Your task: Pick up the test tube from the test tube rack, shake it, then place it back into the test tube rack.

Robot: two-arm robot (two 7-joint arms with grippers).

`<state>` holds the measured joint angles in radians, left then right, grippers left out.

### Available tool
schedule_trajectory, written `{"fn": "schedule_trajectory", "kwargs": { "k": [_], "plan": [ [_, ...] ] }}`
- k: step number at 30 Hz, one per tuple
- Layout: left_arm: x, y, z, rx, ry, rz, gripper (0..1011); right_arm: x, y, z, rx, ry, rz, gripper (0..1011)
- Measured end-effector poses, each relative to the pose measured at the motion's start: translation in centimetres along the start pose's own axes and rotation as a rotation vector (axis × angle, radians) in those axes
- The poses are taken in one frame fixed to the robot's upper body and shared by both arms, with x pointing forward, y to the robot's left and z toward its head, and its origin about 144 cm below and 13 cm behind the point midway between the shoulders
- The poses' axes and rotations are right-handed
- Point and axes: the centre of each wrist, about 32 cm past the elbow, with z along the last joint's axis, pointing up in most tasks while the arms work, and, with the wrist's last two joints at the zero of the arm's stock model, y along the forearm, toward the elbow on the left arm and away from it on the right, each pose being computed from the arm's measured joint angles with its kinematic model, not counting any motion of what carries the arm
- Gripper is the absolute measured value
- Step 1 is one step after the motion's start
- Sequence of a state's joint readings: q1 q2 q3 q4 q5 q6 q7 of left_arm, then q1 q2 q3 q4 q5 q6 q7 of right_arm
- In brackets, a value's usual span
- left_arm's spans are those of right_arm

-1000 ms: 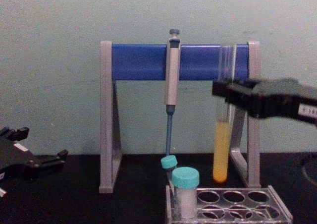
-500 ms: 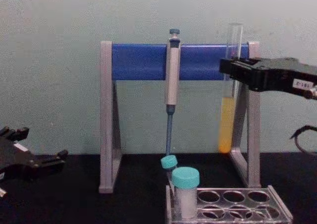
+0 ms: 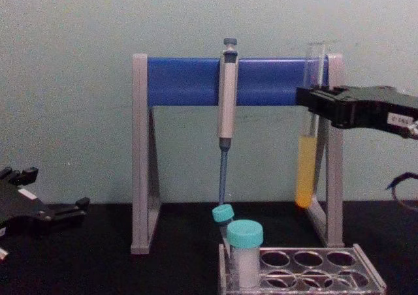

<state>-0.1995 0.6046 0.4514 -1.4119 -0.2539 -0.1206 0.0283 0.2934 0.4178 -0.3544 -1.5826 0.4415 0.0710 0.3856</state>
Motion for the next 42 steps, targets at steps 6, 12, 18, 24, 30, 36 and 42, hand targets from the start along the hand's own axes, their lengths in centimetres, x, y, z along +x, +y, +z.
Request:
{"fn": "schedule_trajectory", "kwargs": {
  "k": [6, 12, 18, 24, 30, 36, 42],
  "plan": [
    [0.0, 0.0, 0.0, 0.0, 0.0, 0.0, 1001, 0.1, -1.0, -0.1, -0.006, -0.006, -0.034, 221],
    [0.0, 0.0, 0.0, 0.0, 0.0, 0.0, 1001, -0.5, -3.1, -0.2, -0.028, -0.002, -0.047, 221],
    [0.0, 0.0, 0.0, 0.0, 0.0, 0.0, 1001, -1.6, -4.2, -0.4, -0.035, 0.022, -0.013, 221],
    [0.0, 0.0, 0.0, 0.0, 0.0, 0.0, 1001, -2.8, -3.8, -0.7, -0.026, 0.058, 0.062, 221],
    [0.0, 0.0, 0.0, 0.0, 0.0, 0.0, 1001, -3.3, -2.0, -1.2, 0.008, 0.068, 0.085, 221],
    [0.0, 0.0, 0.0, 0.0, 0.0, 0.0, 1001, -3.1, -0.4, -1.6, 0.021, 0.06, 0.065, 221],
    [0.0, 0.0, 0.0, 0.0, 0.0, 0.0, 1001, -2.6, 0.1, -1.9, 0.023, 0.057, -0.006, 221]
  ]
}}
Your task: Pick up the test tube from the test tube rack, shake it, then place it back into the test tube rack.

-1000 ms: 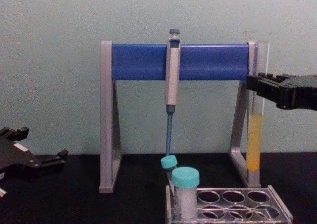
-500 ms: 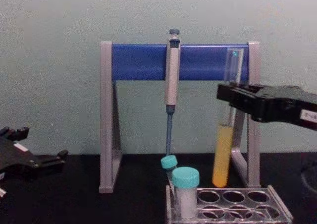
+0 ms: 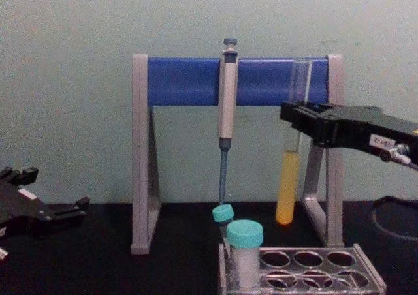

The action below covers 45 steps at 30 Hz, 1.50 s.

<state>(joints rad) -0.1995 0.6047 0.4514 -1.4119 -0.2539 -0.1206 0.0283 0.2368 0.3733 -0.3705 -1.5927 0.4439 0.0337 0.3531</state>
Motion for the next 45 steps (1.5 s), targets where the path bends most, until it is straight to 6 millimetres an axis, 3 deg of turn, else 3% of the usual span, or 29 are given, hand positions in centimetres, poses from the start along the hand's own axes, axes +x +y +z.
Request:
{"fn": "schedule_trajectory", "kwargs": {
  "k": [20, 27, 36, 45],
  "plan": [
    [0.0, 0.0, 0.0, 0.0, 0.0, 0.0, 1001, 0.5, -0.9, -0.1, -0.01, -0.007, -0.079, 221],
    [0.0, 0.0, 0.0, 0.0, 0.0, 0.0, 1001, 0.6, -2.2, 0.4, -0.042, -0.031, -0.072, 221],
    [0.0, 0.0, 0.0, 0.0, 0.0, 0.0, 1001, 0.2, -4.1, 0.6, -0.095, -0.031, 0.015, 221],
    [0.0, 0.0, 0.0, 0.0, 0.0, 0.0, 1001, -0.2, -3.0, 0.3, -0.079, 0.021, 0.154, 221]
  ]
}}
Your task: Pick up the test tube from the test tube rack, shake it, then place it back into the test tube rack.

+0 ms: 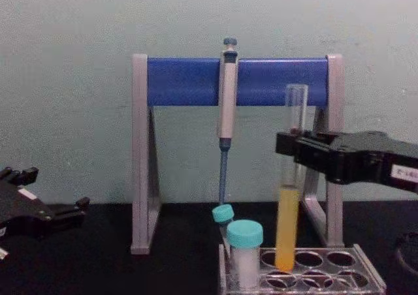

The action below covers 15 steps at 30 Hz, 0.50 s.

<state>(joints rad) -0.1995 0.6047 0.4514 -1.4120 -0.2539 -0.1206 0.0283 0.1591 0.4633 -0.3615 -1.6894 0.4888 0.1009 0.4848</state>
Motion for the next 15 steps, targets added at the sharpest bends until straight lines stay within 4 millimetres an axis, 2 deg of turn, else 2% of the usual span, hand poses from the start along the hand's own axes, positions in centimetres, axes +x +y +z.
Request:
{"fn": "schedule_trajectory", "kwargs": {
  "k": [9, 15],
  "plan": [
    [0.0, 0.0, 0.0, 0.0, 0.0, 0.0, 1001, 1.3, 1.8, 0.3, 0.03, -0.018, 0.004, 221],
    [0.0, 0.0, 0.0, 0.0, 0.0, 0.0, 1001, 2.1, 2.0, 0.6, 0.036, -0.033, -0.038, 221]
  ]
}}
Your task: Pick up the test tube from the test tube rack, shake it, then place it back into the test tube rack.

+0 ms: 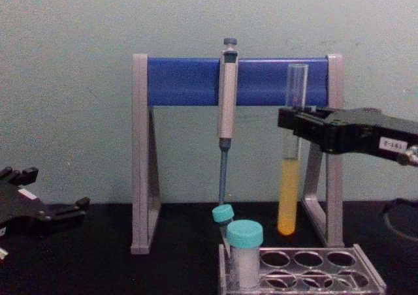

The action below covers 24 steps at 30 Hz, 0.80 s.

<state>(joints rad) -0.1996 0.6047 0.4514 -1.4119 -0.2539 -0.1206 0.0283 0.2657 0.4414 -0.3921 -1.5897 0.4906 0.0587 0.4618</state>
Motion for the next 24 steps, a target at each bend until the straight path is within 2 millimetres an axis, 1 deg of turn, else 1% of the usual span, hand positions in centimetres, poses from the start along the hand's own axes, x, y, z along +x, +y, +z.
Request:
{"fn": "schedule_trajectory", "kwargs": {
  "k": [9, 24],
  "plan": [
    [0.0, 0.0, 0.0, 0.0, 0.0, 0.0, 1001, 0.6, -0.78, 0.24, -0.003, -0.011, -0.067, 221],
    [0.0, 0.0, 0.0, 0.0, 0.0, 0.0, 1001, 0.67, -0.93, 0.31, -0.004, -0.016, -0.078, 221]
  ]
}}
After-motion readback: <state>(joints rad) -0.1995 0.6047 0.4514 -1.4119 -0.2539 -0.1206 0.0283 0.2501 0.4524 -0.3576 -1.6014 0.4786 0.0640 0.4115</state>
